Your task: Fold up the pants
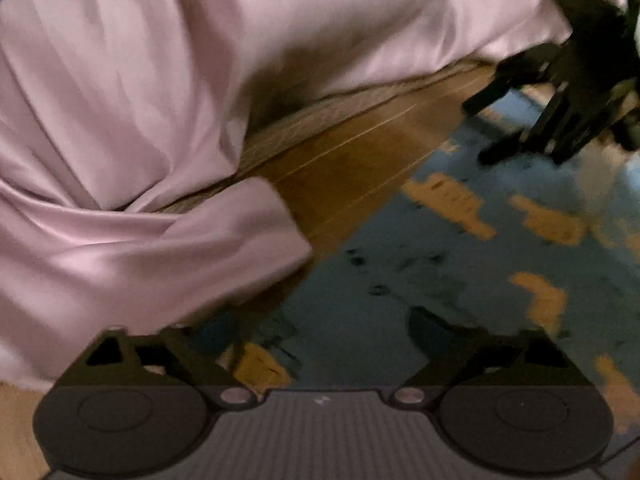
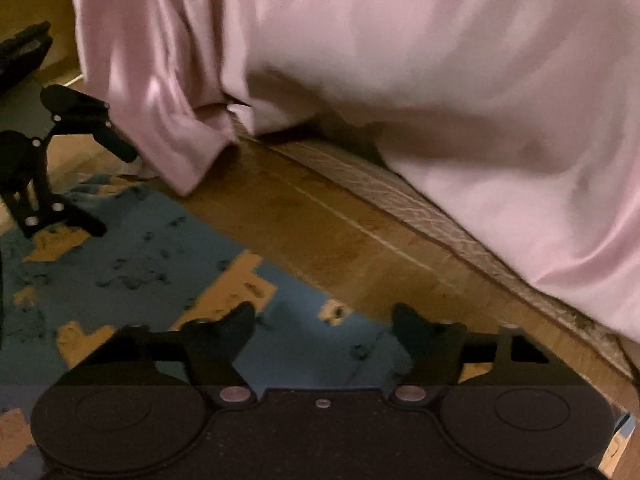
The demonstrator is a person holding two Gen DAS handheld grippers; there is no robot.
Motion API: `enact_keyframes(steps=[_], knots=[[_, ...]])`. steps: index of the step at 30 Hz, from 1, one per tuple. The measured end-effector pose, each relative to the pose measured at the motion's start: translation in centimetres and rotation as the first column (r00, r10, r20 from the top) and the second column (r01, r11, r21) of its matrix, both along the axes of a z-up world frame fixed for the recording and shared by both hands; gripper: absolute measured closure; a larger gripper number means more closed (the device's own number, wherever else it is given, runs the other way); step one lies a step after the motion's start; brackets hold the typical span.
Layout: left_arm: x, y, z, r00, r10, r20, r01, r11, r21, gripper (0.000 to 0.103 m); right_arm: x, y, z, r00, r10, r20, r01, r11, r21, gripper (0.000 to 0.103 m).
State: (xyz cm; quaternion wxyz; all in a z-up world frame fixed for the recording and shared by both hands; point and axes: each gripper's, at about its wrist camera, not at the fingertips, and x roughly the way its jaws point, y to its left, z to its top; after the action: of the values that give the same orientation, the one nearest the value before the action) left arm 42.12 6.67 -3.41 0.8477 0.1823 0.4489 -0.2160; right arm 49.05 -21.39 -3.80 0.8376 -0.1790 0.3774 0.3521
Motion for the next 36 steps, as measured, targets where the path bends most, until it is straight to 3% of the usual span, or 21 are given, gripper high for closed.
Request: enact_keyframes(steps=[2,4,6,8,10,11,12,13,14,15,19,24,30,36], knots=[[1.3,0.6,-0.9,1.0,0.027,-0.015,-0.027,1.0,0.006,0.036,0.9,-0.1,-0.4,1.0,-0.005,0.007,0.005,1.0,-0.017,0.05],[2.1,1.3,-1.3,0.998,0.053,-0.041,-0.054,0.998,-0.039,0.043,1.5,-0.3,-0.7,1.0,0.014,-0.013,-0.014,0.999,-0.035,0.057],[2.3,1.8,-1.2,0.995,0.065,-0.072,-0.071,0.994,-0.082,0.054,1.8,-0.7,-1.1,0.998,0.047,-0.046,-0.05,0.998,-0.049,0.056],[2.4,1.8,-1.1,0.996,0.05,-0.077,-0.056,0.996,-0.068,0.06,1.8,-1.0,-1.2,0.996,0.079,-0.049,-0.082,0.995,-0.054,0.052],[2.3,1.5,-1.0,0.996,0.052,-0.073,-0.056,0.997,-0.057,0.065,1.8,-1.0,-1.2,0.995,0.09,-0.042,-0.092,0.994,-0.061,0.055],[2.2,1.5,-1.0,0.995,0.058,-0.075,-0.063,0.996,-0.06,0.073,1.9,-0.9,-1.2,0.995,0.092,-0.038,-0.094,0.994,-0.062,0.062],[2.1,1.4,-0.9,0.995,0.071,-0.07,-0.075,0.995,-0.06,0.088,1.7,-0.9,-1.2,0.996,0.087,-0.015,-0.087,0.994,-0.072,0.067],[2.3,1.1,-0.9,0.994,0.086,-0.065,-0.089,0.994,-0.057,0.093,1.5,-0.9,-1.1,0.996,0.085,0.004,-0.085,0.993,-0.081,0.081],[2.2,0.8,-0.9,0.993,0.105,-0.062,-0.108,0.993,-0.051,0.094,1.5,-0.8,-1.2,0.996,0.091,0.011,-0.09,0.993,-0.08,0.1],[2.1,0.6,-0.9,0.991,0.119,-0.054,-0.122,0.992,-0.044,0.098,1.3,-0.7,-1.1,0.995,0.095,0.013,-0.093,0.992,-0.085,0.102],[1.8,-0.3,-0.9,0.986,0.167,-0.022,-0.168,0.986,-0.022,0.1,0.1,0.0,-1.2,0.991,0.127,0.037,-0.123,0.987,-0.1,0.103],[1.9,-0.6,-0.7,0.971,0.23,0.068,-0.232,0.973,0.012,0.1,0.9,0.6,-0.7,0.993,0.085,0.085,-0.076,0.992,-0.097,0.103],[2.5,0.0,0.7,0.947,0.285,0.147,-0.285,0.958,-0.02,0.1,2.8,1.4,0.4,0.988,0.032,0.148,-0.018,0.995,-0.096,0.103],[4.3,-0.3,0.4,0.936,0.316,0.157,-0.318,0.948,-0.013,0.1,4.7,2.7,0.2,0.977,-0.011,0.213,0.04,0.99,-0.135,0.103]])
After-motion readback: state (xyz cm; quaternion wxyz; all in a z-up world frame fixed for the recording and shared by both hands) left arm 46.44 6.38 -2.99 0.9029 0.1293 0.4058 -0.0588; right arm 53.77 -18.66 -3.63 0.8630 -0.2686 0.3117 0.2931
